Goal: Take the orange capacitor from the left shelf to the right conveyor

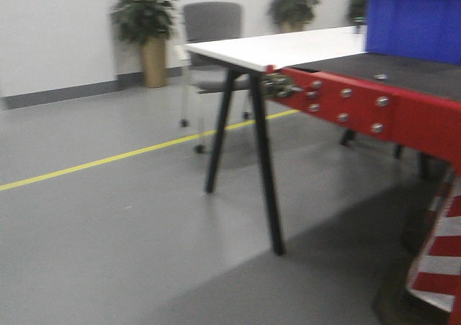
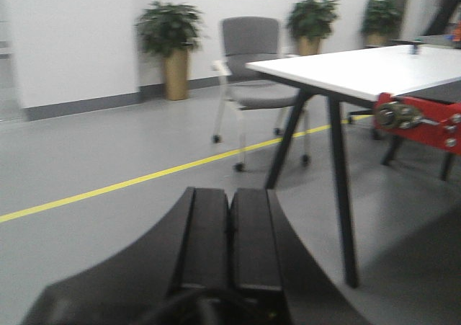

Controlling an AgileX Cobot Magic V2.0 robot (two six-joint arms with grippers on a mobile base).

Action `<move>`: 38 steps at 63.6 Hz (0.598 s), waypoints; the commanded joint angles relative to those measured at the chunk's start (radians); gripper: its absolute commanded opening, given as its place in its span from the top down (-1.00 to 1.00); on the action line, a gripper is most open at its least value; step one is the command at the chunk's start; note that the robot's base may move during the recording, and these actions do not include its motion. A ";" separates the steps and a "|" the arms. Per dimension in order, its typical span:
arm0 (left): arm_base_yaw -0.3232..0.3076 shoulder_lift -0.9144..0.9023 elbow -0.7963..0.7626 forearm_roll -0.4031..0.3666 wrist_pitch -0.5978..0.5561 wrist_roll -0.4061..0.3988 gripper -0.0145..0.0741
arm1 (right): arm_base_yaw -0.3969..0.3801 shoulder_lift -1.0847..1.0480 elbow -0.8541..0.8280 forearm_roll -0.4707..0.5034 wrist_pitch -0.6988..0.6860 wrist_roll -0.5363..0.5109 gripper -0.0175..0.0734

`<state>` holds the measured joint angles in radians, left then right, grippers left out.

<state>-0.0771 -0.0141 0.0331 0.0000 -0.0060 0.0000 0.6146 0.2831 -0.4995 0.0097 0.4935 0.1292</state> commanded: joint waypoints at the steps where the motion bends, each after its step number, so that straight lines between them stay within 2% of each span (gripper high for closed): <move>1: -0.002 0.010 -0.008 -0.005 -0.084 0.000 0.91 | -0.004 0.011 -0.028 -0.010 -0.089 -0.007 0.50; 38: -0.002 0.010 -0.008 -0.005 -0.084 0.000 0.91 | -0.004 0.011 -0.028 -0.010 -0.089 -0.007 0.50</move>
<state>-0.0771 -0.0141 0.0331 0.0000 -0.0060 0.0000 0.6146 0.2831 -0.4995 0.0097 0.4935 0.1292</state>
